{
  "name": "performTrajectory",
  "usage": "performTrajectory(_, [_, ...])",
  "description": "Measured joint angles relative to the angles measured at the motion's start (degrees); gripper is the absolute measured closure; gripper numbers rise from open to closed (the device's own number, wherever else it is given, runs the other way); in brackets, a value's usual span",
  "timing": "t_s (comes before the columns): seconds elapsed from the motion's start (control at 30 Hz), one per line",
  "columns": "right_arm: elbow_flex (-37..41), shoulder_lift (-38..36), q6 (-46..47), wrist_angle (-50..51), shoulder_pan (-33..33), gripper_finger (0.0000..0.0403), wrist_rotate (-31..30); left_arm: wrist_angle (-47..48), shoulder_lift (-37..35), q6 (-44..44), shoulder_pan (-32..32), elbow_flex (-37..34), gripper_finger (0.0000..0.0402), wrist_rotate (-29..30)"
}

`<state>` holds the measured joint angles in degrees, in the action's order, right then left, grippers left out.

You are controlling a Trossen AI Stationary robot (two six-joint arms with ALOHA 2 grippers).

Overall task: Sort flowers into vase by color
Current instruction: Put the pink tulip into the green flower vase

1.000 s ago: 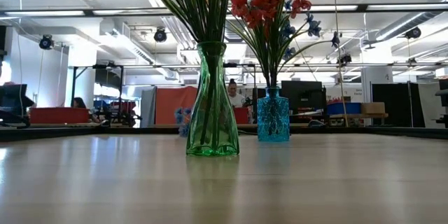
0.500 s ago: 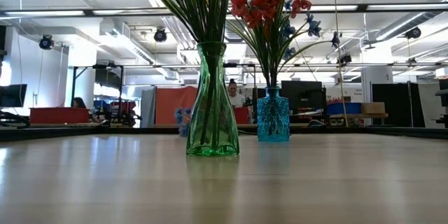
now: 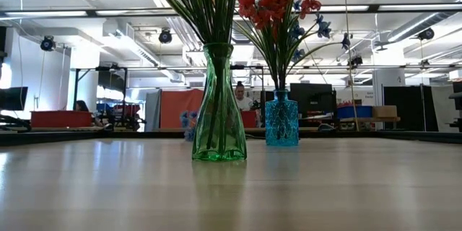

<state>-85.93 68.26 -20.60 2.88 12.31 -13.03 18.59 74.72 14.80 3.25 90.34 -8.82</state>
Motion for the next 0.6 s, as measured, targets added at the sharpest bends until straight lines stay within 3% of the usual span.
performTrajectory(0.1, [0.0,-3.12,0.85,4.43,3.46,0.039,-0.01,9.9,0.04,-1.5,-2.84,5.69,0.0106,5.63])
performTrajectory(0.3, [0.09,-6.58,6.1,14.19,10.14,0.039,-0.54,22.92,-0.19,-5.2,-14.82,11.28,0.013,27.05])
performTrajectory(0.4, [1.08,-7.45,8.59,17.64,12.95,0.039,-1.63,24.7,-1.2,-8.0,-22.51,9.98,0.0144,37.03])
performTrajectory(0.6, [9.89,-11.18,11.23,16.41,19.16,0.039,-12.97,21.62,-4.95,-11.92,-36.48,1.68,0.0165,54.99])
